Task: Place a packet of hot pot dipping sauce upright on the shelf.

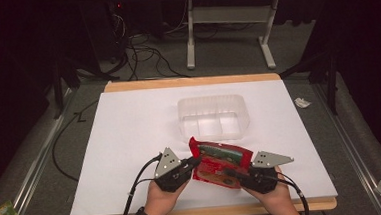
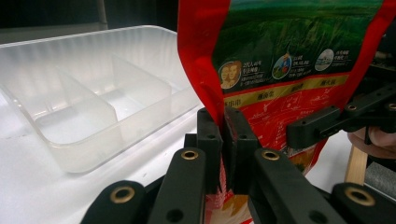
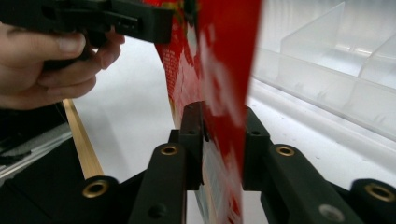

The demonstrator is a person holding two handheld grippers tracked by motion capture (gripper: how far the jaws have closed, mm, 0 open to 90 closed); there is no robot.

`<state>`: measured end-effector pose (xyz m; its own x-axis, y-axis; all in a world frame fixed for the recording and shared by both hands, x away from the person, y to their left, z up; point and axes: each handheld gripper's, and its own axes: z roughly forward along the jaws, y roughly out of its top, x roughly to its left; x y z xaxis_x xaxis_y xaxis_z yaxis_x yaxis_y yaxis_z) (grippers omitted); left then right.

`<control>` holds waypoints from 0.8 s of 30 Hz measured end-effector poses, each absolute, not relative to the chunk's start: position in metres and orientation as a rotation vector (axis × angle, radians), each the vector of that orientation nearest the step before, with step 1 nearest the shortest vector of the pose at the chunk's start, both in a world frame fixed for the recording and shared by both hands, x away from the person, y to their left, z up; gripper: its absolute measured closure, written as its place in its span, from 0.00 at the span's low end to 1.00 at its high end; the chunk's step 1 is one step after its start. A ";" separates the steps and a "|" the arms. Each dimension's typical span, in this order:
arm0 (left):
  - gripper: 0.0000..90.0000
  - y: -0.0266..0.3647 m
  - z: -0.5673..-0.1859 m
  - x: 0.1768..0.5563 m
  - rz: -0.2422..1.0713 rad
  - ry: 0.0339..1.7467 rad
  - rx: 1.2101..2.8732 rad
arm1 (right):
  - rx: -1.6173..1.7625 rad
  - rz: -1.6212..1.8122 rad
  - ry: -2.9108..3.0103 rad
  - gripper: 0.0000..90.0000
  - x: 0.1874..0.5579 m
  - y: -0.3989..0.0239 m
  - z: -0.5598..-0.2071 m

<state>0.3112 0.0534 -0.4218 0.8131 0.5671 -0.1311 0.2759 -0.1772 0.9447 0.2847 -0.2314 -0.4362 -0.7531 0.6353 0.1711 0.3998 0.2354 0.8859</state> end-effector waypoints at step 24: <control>0.47 0.065 -0.428 0.314 0.374 0.673 1.821 | 0.945 1.548 2.278 0.99 0.282 -0.233 -0.429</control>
